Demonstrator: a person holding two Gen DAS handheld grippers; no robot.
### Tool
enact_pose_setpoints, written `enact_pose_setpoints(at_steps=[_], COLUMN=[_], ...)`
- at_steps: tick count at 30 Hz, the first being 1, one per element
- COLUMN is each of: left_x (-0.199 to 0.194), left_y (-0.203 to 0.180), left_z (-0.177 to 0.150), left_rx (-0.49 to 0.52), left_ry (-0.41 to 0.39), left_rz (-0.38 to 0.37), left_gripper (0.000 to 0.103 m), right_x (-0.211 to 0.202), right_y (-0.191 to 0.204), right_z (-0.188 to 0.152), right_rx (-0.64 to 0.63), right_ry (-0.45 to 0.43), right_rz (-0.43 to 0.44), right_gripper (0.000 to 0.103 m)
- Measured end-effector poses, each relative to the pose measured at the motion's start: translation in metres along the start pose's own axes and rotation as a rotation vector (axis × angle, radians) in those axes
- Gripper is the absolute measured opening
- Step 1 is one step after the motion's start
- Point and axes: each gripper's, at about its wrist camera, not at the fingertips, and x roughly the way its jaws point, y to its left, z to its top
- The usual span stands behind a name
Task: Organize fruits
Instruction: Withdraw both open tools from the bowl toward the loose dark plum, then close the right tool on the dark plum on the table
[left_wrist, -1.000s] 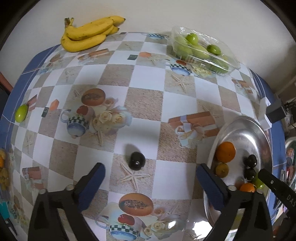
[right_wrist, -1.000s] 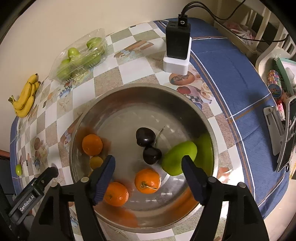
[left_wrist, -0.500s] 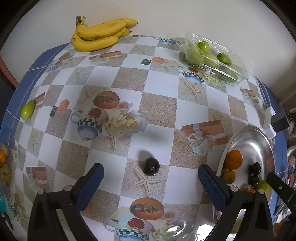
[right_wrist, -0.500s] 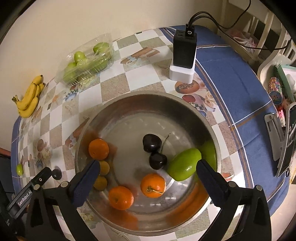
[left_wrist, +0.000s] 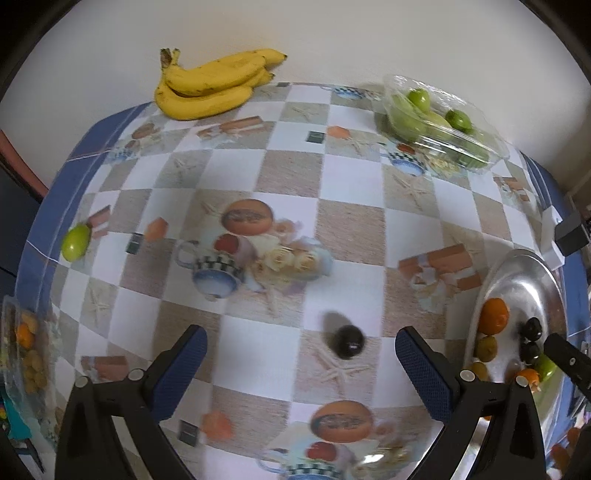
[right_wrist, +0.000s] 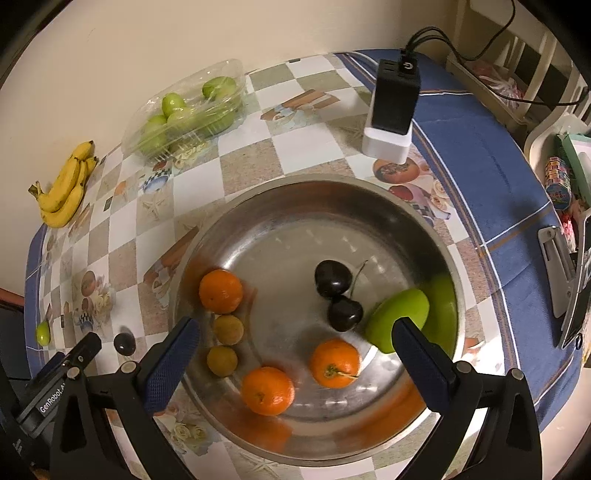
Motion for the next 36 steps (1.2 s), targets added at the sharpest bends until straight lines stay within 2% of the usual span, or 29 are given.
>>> enact_pose_setpoints(at_steps=[5, 14, 27, 36], left_x=[-0.003, -0.004, -0.010, -0.007], left_y=[0.027, 0.075, 0.115, 0.145], left_z=[0.003, 0.003, 0.003, -0.002], left_rx=[-0.028, -0.056, -0.070, -0.125], left_ry=[0.004, 0.005, -0.006, 0.008], left_rz=[-0.024, 0.072, 0.104, 0.109], left_gripper=[0.103, 0.103, 0.103, 0.103], right_x=[-0.002, 0.003, 0.011, 0.023], right_y=[0.020, 0.069, 0.139, 0.173], right_z=[-0.001, -0.009, -0.030, -0.042], right_rx=[-0.041, -0.126, -0.246, -0.314], right_ry=[0.002, 0.032, 0.058, 0.079], right_rz=[0.005, 0.053, 0.102, 0.152], right_gripper=[0.103, 0.103, 0.103, 0.103])
